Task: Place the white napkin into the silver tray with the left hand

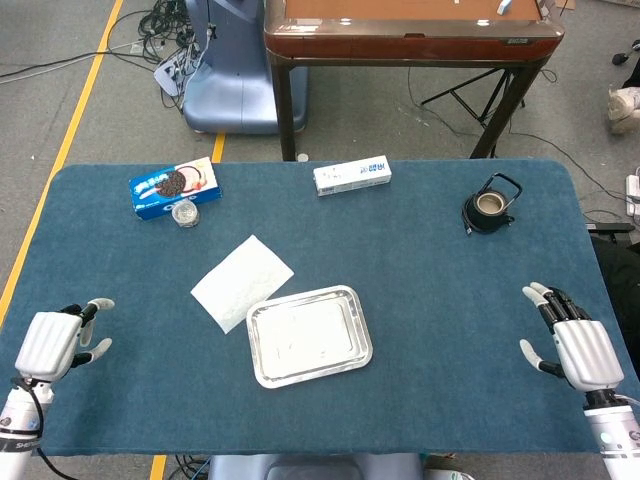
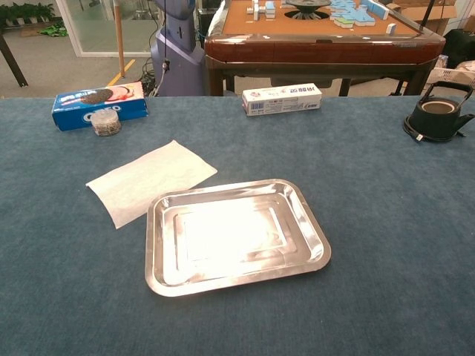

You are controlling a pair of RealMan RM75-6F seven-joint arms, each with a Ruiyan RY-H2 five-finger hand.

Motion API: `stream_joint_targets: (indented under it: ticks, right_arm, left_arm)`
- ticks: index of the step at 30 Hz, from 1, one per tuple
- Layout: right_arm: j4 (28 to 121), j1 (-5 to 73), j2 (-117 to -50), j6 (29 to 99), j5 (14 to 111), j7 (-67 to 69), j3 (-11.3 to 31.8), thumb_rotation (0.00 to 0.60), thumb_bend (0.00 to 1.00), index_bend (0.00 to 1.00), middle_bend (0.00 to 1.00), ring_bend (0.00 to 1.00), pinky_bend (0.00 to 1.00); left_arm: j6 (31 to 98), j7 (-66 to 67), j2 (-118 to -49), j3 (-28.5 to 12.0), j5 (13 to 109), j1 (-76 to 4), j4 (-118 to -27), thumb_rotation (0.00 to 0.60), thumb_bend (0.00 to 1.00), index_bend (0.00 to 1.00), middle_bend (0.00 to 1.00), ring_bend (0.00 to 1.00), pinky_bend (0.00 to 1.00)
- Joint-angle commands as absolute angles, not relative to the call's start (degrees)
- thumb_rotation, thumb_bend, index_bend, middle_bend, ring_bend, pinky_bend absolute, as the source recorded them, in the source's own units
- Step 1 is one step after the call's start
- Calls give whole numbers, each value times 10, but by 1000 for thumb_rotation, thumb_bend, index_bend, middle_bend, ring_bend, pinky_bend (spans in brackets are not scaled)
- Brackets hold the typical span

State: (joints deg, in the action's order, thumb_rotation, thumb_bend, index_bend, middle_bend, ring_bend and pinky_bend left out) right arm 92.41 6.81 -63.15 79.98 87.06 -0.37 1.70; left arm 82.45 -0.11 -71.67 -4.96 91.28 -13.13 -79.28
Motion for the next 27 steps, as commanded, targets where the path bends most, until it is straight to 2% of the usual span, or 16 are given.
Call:
stream_joint_targets:
  ticks: [1,3,5,7,8,9,10,11,13,16,18,27]
  right_arm:
    - [923,70,-633,796,871,-6,16,600,341,42,150,109,308]
    - [922,71,-635,794,870,-7,16,600,341,47,150,109,308]
    - [922,72,-635,794,869,-6,17,600,341,52,150,109,308]
    - [921,72,-636,794,867,-6,18,600,341,55,150,109,308]
    - [920,72,-636,793,866,-6,18,600,341,57,150,109,308]
    - [920,72,-636,793,865,-5,18,600,341,58,150,109,308]
    - [920,72,-636,792,865,-4,18,600,341,59,150,109,308]
    - [919,72,-636,792,864,-4,19,600,341,62,150,109,308]
    - [918,72,-636,792,862,-2,20,600,341,69,150,109,308]
    - [915,72,-636,792,859,1,21,600,341,80,150,109,308]
    - [914,72,-635,792,857,3,22,600,341,82,150,109,308]
    - [909,73,-634,786,848,9,24,600,341,123,150,109,308]
  left_arm:
    - [815,-6,-725,-53,931,-154,-782,600,75,343,1000,862,1000]
    - [803,-6,-731,-51,949,-174,-769,600,73,325,999,844,997]
    - [787,0,-737,-45,960,-189,-756,600,69,290,875,680,932]
    - [772,6,-743,-43,963,-201,-749,600,66,243,480,404,756]
    - [762,7,-747,-42,963,-209,-747,600,66,233,355,331,699]
    - [754,7,-749,-41,964,-215,-745,600,65,223,180,223,605]
    - [747,7,-753,-41,963,-221,-744,600,65,217,72,124,515]
    - [737,5,-757,-41,962,-228,-740,600,65,214,23,59,443]
    - [722,10,-765,-38,960,-238,-732,600,65,203,0,3,307]
    - [701,24,-779,-34,958,-252,-717,600,65,185,0,0,72]
    - [697,22,-791,-34,956,-258,-708,600,66,182,0,0,1]
    - [679,-25,-835,-30,952,-289,-666,600,65,206,0,0,0]
